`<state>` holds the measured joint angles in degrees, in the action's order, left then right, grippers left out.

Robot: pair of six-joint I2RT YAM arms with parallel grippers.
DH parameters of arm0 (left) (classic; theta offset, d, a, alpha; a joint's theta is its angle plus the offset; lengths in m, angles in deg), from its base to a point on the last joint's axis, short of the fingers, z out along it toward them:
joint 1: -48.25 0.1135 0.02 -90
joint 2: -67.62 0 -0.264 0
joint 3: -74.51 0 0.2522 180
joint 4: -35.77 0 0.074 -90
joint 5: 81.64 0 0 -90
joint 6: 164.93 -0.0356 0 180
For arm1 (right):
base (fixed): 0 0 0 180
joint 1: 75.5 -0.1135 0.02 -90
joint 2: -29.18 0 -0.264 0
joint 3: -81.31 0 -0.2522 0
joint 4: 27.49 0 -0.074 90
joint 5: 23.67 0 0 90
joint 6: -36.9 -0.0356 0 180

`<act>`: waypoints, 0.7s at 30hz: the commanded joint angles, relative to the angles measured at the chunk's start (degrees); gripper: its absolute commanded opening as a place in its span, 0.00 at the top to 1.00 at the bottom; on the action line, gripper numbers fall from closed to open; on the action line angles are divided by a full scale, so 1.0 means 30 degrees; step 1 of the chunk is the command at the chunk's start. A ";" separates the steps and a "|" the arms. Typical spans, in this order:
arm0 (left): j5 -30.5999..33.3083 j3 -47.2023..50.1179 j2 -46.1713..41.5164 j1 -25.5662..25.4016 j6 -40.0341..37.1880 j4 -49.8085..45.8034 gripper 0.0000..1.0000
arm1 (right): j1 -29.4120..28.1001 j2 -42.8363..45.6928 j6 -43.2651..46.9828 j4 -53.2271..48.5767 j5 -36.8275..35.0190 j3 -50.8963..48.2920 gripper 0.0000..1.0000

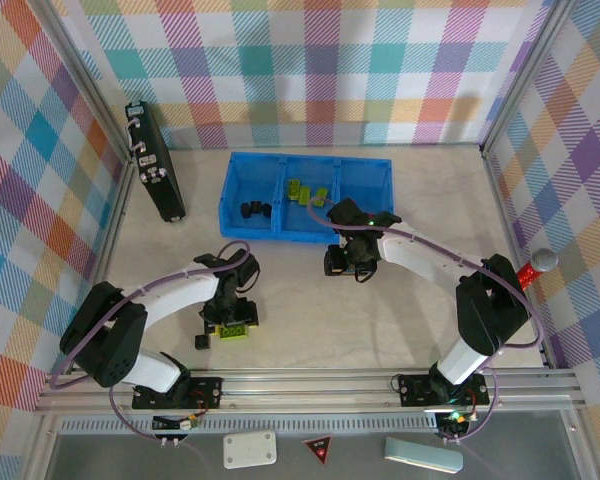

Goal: Sort the legos into containers by color
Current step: Pick up the lego from the bottom-left of the table.

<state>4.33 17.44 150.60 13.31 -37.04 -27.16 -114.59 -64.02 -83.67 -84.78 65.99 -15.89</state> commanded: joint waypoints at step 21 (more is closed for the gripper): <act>0.0784 -0.1887 0.1028 -0.1931 0.0528 -0.1370 0.40 | -0.0153 0.0227 0.0314 -0.0359 0.0024 -0.0131 0.55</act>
<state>5.62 13.47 153.55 8.24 -35.32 -28.18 -114.59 -64.02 -83.67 -84.82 65.97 -15.89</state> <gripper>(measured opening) 0.636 0.452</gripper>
